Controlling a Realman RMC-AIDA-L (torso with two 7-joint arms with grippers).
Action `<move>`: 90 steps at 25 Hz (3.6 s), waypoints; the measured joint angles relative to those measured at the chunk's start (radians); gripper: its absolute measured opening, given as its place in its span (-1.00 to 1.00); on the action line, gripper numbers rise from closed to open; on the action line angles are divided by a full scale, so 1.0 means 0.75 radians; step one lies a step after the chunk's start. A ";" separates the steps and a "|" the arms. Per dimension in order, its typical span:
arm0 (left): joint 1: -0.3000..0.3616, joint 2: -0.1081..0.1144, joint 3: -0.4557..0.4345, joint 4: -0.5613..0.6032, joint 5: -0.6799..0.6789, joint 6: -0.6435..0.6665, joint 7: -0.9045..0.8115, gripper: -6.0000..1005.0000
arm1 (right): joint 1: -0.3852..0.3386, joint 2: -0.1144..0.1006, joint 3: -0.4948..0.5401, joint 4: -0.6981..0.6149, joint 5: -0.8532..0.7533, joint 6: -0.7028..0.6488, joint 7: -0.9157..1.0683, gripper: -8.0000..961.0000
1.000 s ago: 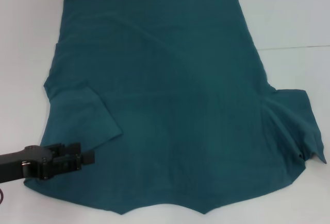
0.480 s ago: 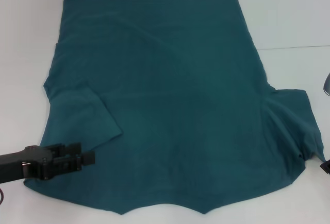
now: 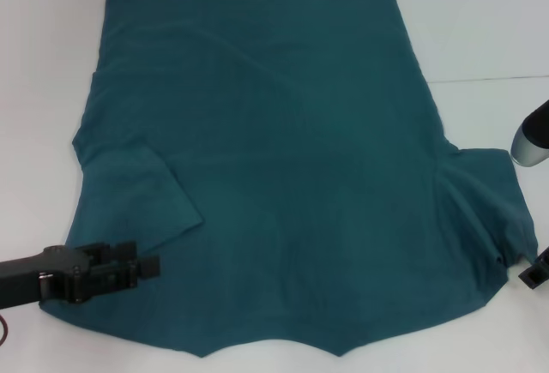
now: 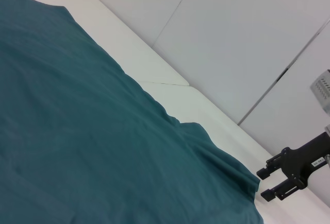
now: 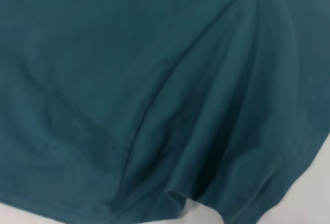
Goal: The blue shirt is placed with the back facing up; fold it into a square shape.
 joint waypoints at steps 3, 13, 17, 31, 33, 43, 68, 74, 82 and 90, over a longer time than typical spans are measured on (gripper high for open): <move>0.002 0.000 0.000 0.000 0.000 0.000 0.000 0.41 | 0.003 -0.003 -0.013 0.022 0.000 0.033 0.023 0.53; -0.005 0.000 0.007 0.000 0.001 0.000 0.000 0.41 | 0.031 -0.009 -0.017 0.102 0.002 0.083 0.039 0.26; -0.007 0.000 0.008 0.000 0.001 0.001 0.000 0.41 | 0.040 -0.011 -0.014 0.118 0.002 0.108 0.050 0.11; 0.002 -0.002 0.008 0.000 0.002 0.000 -0.001 0.41 | 0.065 -0.014 -0.015 0.163 0.002 0.198 0.081 -0.07; 0.002 -0.002 0.007 0.000 0.002 0.000 -0.001 0.41 | 0.066 -0.013 -0.016 0.167 0.002 0.207 0.082 -0.17; 0.002 -0.002 0.004 0.000 0.001 0.000 -0.006 0.41 | 0.059 -0.005 -0.019 0.121 0.002 0.239 0.079 -0.75; 0.039 -0.004 -0.025 0.005 0.004 -0.010 -0.005 0.40 | 0.068 0.057 -0.375 -0.175 0.002 0.293 0.028 -0.93; 0.046 -0.004 -0.035 0.003 0.005 -0.005 -0.007 0.40 | 0.085 0.064 -0.433 -0.169 0.005 0.324 0.017 -0.91; 0.051 -0.004 -0.035 0.006 0.008 -0.004 -0.009 0.40 | 0.093 0.066 -0.577 -0.131 0.006 0.321 -0.018 -0.89; 0.053 -0.004 -0.035 0.003 0.008 -0.011 -0.004 0.40 | 0.080 0.068 -0.587 -0.138 0.025 0.315 -0.030 -0.68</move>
